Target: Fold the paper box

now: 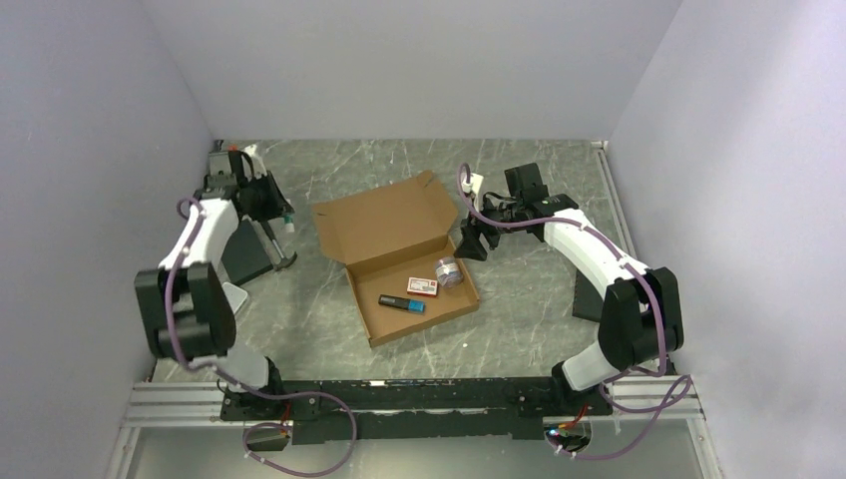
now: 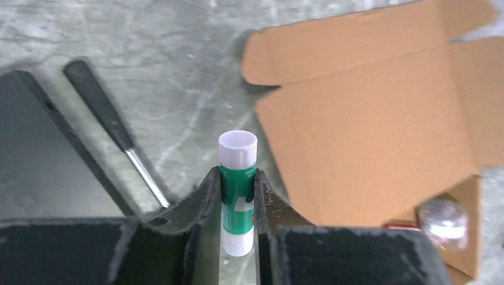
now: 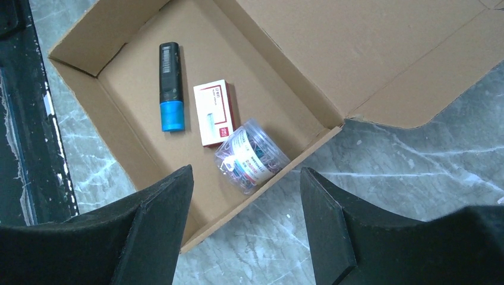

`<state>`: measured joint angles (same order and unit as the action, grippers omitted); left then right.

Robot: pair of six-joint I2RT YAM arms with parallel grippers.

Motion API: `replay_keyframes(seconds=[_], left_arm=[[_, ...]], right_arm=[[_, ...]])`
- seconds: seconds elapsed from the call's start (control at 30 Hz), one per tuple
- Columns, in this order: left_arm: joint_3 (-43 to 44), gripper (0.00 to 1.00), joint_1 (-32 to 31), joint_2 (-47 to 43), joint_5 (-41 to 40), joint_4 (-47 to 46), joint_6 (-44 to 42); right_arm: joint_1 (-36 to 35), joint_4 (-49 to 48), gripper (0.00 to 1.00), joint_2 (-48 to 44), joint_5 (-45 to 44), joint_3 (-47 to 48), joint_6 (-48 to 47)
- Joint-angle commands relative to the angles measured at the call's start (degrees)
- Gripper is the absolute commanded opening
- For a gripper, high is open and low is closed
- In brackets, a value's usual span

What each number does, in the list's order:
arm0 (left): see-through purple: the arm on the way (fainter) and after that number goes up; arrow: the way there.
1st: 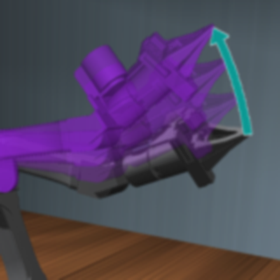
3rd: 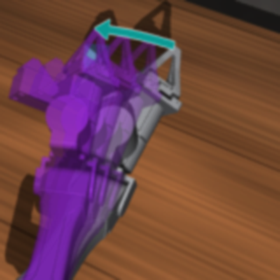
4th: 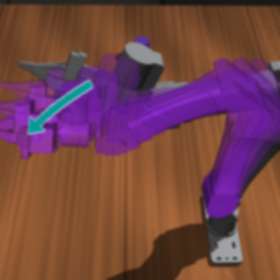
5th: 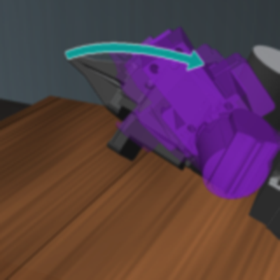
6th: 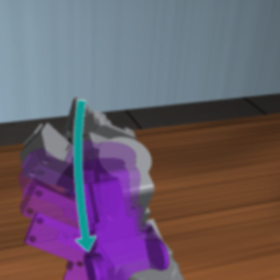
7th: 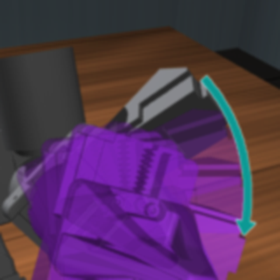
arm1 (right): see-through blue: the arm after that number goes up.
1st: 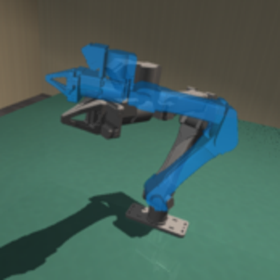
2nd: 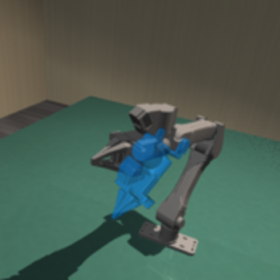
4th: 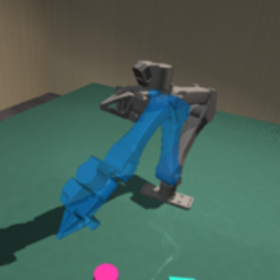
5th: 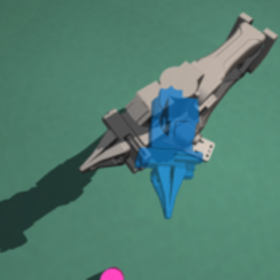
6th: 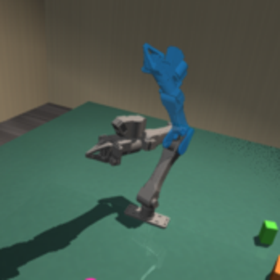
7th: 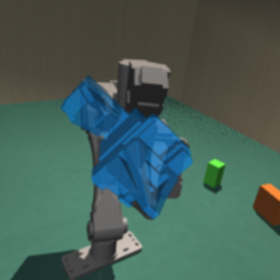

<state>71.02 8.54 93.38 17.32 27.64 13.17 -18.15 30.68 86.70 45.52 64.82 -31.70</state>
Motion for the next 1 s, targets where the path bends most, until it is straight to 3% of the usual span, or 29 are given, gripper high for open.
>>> replay_keyframes(seconds=[0.0,0.27,0.4,0.63,0.97], left_arm=[[-9.05,0.00,-0.21,-9.85,12.12,-9.34,4.88],[-22.14,0.00,-0.65,-26.87,24.81,-18.88,12.79],[-27.84,0.00,-3.20,-33.35,27.08,-24.00,16.60],[-31.69,0.00,-15.94,-39.65,20.56,-25.61,14.40],[-32.44,0.00,-29.45,-38.59,9.44,-26.08,8.45]], right_arm=[[0.31,0.00,0.70,0.19,2.15,1.01,-0.33],[0.44,-0.10,0.72,1.04,1.59,1.01,-0.24],[0.74,-0.25,0.72,1.48,1.57,1.01,-0.10],[1.06,-0.11,0.73,2.34,1.25,1.01,-0.22],[1.19,0.43,0.73,3.71,1.02,1.28,-0.71]])
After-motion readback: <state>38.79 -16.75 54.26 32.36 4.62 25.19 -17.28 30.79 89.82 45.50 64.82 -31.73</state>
